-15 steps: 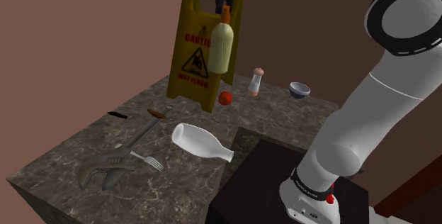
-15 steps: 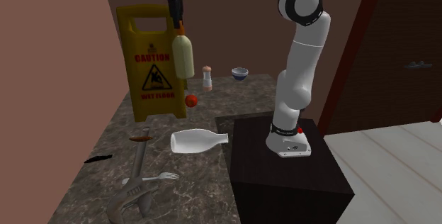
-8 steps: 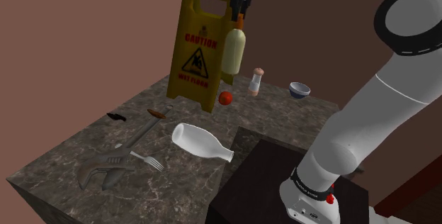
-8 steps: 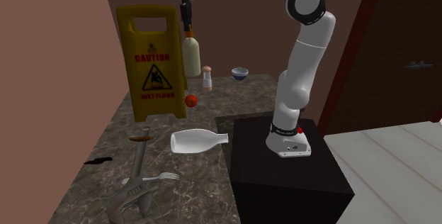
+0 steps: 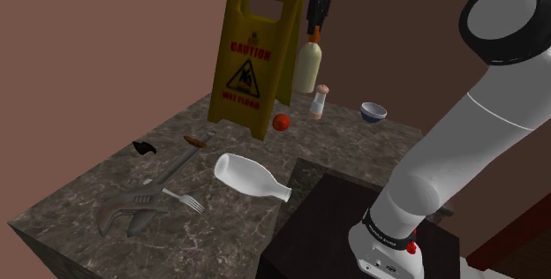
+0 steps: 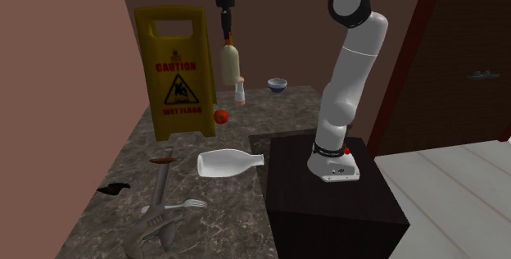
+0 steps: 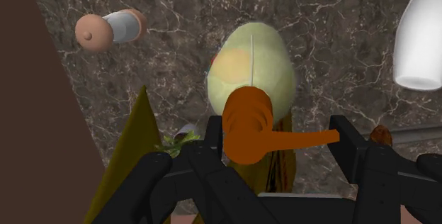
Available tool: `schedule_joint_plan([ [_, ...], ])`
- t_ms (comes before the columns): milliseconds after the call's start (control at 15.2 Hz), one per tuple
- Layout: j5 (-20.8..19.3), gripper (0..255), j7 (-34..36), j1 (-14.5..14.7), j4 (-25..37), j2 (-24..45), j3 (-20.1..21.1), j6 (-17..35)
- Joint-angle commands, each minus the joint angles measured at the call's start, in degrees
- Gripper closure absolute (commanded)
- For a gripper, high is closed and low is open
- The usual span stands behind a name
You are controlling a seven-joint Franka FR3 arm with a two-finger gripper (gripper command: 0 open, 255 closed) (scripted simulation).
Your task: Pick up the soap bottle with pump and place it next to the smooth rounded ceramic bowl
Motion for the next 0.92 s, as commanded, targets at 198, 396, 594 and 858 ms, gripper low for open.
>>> schedule_joint_plan([
  [198, 0.1, 255, -6.8, -2.8, -0.4, 2.0, -4.1, 2.9],
  [396, 0.5, 255, -11.0, -4.5, 0.3, 4.1, -6.6, 4.4],
  [594, 1.4, 255, -15.2, -6.4, 1.7, 6.8, -9.0, 5.7],
  [858, 3.2, 255, -20.9, -9.3, 4.8, 11.4, -12.0, 7.1],
])
